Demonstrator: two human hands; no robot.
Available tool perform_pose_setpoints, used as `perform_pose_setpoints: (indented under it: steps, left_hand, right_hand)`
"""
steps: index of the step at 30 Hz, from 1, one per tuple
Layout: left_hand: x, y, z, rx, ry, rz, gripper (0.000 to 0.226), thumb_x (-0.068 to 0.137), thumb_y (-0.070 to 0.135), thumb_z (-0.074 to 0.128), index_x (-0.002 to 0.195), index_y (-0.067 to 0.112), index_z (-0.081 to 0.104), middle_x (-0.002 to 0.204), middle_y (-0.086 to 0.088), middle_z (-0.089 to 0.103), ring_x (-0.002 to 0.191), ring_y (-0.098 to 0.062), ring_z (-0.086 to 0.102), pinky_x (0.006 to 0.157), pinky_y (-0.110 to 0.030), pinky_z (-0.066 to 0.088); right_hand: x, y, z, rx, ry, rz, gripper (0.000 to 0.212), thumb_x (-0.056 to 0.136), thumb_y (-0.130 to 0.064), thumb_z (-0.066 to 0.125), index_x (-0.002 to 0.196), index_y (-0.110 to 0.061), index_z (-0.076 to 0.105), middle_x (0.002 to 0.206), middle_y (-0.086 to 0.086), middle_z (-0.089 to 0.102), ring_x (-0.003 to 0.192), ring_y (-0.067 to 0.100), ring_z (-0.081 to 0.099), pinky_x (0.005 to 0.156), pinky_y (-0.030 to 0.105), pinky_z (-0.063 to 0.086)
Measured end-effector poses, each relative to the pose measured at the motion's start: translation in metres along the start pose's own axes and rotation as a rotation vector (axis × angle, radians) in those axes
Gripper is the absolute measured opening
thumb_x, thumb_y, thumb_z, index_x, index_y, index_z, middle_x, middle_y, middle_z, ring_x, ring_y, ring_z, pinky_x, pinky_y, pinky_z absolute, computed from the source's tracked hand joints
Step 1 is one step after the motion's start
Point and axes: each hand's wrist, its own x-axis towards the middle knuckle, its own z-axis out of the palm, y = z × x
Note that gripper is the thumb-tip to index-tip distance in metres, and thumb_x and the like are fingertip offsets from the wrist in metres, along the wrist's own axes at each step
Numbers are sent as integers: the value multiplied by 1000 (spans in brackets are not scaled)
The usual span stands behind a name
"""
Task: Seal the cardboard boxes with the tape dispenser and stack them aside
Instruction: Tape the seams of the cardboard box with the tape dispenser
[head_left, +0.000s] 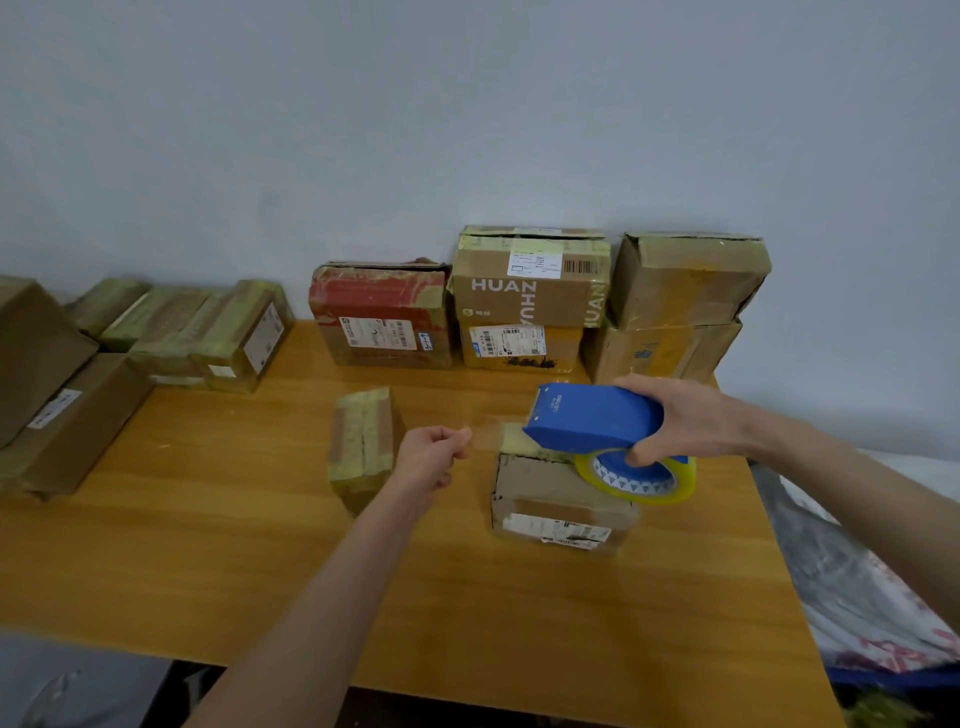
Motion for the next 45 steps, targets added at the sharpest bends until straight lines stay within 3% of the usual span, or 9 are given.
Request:
perform_pose_setpoints:
  steps: [17,22,29,32,34,36,39,42,45]
  left_hand:
    - [13,-38,3,-41,141,-115,24,94,18,61,73,8,56,69,-2,50,53,-13,32,42,-23,27]
    - [18,-49,22,61,163,-162,23,96,17,57,75,8,56,76,-7,54,54,-14,35,46,-25,29]
    - [20,-55,49,319,10,-174,22,101,23,46,107,8,61,67,0,50,53,-12,40,44,-23,33]
    - [19,-52,35,605,-91,-111,46,100,38,46,142,20,41,73,-3,57,52,-12,46,43,-22,39]
    - [17,-51,26,727,-16,39,51,98,42,48,144,20,40,90,-7,65,64,-12,54,57,-23,48]
    - [9,-43,22,683,147,352,42,97,36,51,136,19,51,116,-5,60,86,-7,55,77,-21,49]
    - [-8,-31,29,757,-6,737,63,93,45,52,147,20,33,144,14,32,129,-3,34,107,-26,33]
    - [-19,-34,41,1039,-179,723,92,89,63,46,152,21,-5,156,13,-11,143,-2,-9,118,-28,6]
    - [-19,-36,42,1062,-195,610,100,87,62,50,152,17,-11,159,5,-16,147,-9,-10,121,-33,10]
  right_hand:
    - [11,8,6,-105,36,23,74,56,-57,62,127,-44,42,106,-12,57,94,12,58,83,37,54]
    - [12,5,14,-161,108,29,81,57,-58,57,134,-40,40,106,-10,59,90,14,58,75,32,53]
    - [18,0,19,-185,127,30,84,58,-59,55,138,-40,37,104,-11,58,88,13,58,66,23,48]
    - [20,-3,20,-231,112,50,84,60,-59,57,139,-39,36,106,-9,58,89,15,57,66,24,47]
    - [19,-3,20,-252,120,63,81,65,-56,62,140,-40,36,106,-9,57,89,15,56,64,22,44]
    - [19,-4,21,-258,134,66,77,69,-52,67,139,-40,37,105,-10,56,88,14,56,61,19,42]
    - [24,-5,22,-240,130,52,70,71,-48,68,134,-40,40,103,-9,59,86,14,57,64,23,47]
    - [26,-7,19,-284,100,34,68,70,-51,67,132,-37,41,104,-7,59,88,16,59,71,30,53]
    - [27,-2,15,-273,75,-4,73,70,-58,68,134,-37,40,106,-8,58,89,15,59,73,30,54]
